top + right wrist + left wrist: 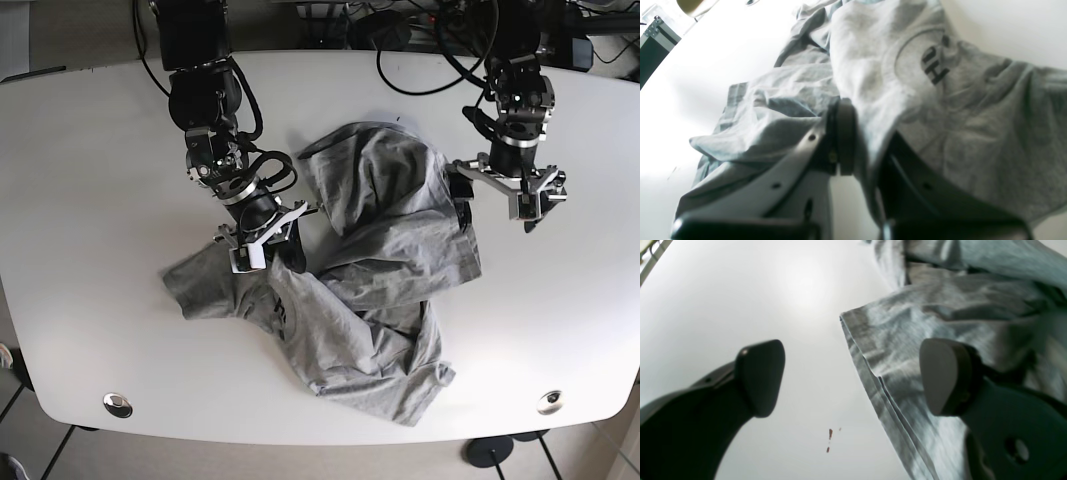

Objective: Fold the T-shirt properly
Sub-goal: 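Lower the left gripper onto the shirt's other edge and grasp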

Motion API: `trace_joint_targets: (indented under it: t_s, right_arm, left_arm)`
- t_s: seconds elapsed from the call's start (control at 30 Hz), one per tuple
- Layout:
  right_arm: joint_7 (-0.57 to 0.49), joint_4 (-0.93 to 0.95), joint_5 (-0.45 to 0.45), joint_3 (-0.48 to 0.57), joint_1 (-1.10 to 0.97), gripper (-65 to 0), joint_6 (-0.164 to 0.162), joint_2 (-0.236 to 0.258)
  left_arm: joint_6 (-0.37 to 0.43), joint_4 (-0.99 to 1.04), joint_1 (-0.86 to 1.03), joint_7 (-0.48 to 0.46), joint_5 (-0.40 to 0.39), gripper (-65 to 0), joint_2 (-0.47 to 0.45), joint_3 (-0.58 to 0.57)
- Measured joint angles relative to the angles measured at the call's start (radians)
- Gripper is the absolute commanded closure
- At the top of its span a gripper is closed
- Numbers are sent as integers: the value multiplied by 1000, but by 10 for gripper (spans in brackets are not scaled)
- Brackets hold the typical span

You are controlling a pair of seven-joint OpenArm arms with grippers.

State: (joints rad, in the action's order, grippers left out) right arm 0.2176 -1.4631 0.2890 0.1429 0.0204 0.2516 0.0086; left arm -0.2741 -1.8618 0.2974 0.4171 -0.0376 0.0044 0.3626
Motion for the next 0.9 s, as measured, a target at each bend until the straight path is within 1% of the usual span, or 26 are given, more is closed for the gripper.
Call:
trace_joint_targets:
  t_s: [0.07,0.17,0.23,0.27,0.33,0.53,0.67,0.73,0.77,0.8,0.9]
  right_arm:
    - [-2,-18,0,-5,-14,-21,0,0]
    - [0,-35,0,-4,-40,-21,0,0]
    - [0,-36,0,-4,-49,-21,0,0]
    - [0,-36,0,-4,-50,-21,0,0]
    - [0,-36,0,-4,-50,-21,0,0]
    - [0,-36,0,-4,-50,-21,0,0]
    - [0,-36,0,-4,-50,-21,0,0]
    - [0,-36,0,-4,-50,-21,0,0]
    - [0,-36,0,-4,-50,-21,0,0]
    - [0,-36,0,-4,-50,-21,0,0]
    - [0,-36,0,-4,-50,-21,0,0]
  left_arm:
    - [-20,64,-87,66,0,-633,9,27]
    - [-78,190,-211,118,0,-633,7,69]
    - [-89,282,-273,118,0,-633,6,86]
    - [-93,365,-308,119,4,-632,1,88]
    - [-102,462,-349,122,7,-632,-13,82]
    - [-102,656,-478,90,2,-632,-43,80]
    - [-179,756,-535,61,-9,-632,-64,85]
    - [-192,824,-573,40,-15,-631,-67,85]
    - [-199,863,-589,23,-20,-618,-66,85]
    - [-208,902,-603,15,-27,-581,-66,85]
    - [-210,1004,-642,11,-31,-401,-81,82]
